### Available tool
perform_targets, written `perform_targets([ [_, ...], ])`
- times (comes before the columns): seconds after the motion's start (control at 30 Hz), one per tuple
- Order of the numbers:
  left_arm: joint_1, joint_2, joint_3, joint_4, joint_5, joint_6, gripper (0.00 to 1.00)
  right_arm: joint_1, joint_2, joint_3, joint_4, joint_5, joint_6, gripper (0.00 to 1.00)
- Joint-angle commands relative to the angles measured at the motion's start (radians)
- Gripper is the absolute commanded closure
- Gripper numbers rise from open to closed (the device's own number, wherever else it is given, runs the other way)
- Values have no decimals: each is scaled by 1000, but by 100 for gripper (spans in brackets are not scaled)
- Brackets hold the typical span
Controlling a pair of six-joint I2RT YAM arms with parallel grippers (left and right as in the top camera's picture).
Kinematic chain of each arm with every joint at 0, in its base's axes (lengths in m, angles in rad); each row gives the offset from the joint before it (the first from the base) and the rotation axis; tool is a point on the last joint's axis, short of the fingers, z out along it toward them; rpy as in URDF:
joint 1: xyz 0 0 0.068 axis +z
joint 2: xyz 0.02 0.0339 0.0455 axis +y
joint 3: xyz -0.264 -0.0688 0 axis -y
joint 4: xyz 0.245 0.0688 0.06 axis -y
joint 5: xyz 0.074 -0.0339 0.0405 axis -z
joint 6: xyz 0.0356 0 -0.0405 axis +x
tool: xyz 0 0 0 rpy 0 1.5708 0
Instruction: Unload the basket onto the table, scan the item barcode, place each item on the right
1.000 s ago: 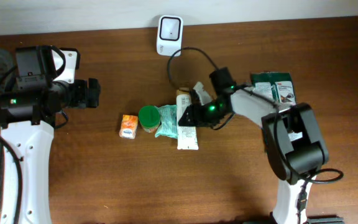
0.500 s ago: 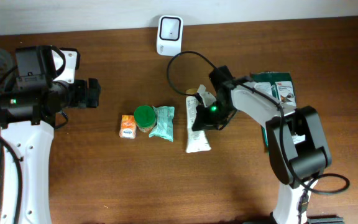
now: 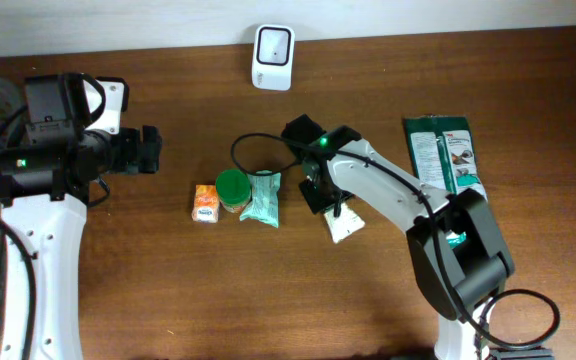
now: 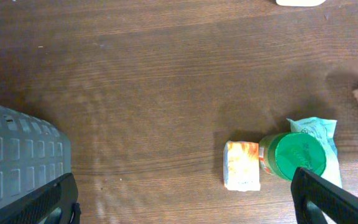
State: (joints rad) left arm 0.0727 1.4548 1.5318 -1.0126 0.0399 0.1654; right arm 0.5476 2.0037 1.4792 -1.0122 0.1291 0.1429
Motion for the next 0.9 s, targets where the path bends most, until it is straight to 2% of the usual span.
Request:
perform_targets([
  [0.0,4,-2,8,1,-3,16,1,0,6,-9,6,-74,80,46],
  [0.07,4,-2,8,1,-3,16,1,0,6,-30,21,-106,84,57],
  [0.23,5,-2,8,1,-3,16,1,-21,6,-144,107,-186,84,57],
  [0.27,5,-2,8,1,-3,16,1,-40,7,-163,122,-220,84,60],
  [0.33,4,-2,8,1,-3,16,1,-85,6,-176,133,-282,84,71],
  [0.4,4,-2,8,0,-3,16,1,-116,6,-175,138,-326,83,92],
  [0.43,4,-2,8,1,-3,16,1,-134,5,-175,139,-354,83,95],
  [0.53,4,-2,8,1,-3,16,1,-183,0,-158,138,-463,31,96],
  [0.73,4,-2,8,0,-3,16,1,-240,-137,-83,72,-908,-266,96],
  [0.87,4,-2,8,1,-3,16,1,-261,-246,-33,1,-978,-304,96],
])
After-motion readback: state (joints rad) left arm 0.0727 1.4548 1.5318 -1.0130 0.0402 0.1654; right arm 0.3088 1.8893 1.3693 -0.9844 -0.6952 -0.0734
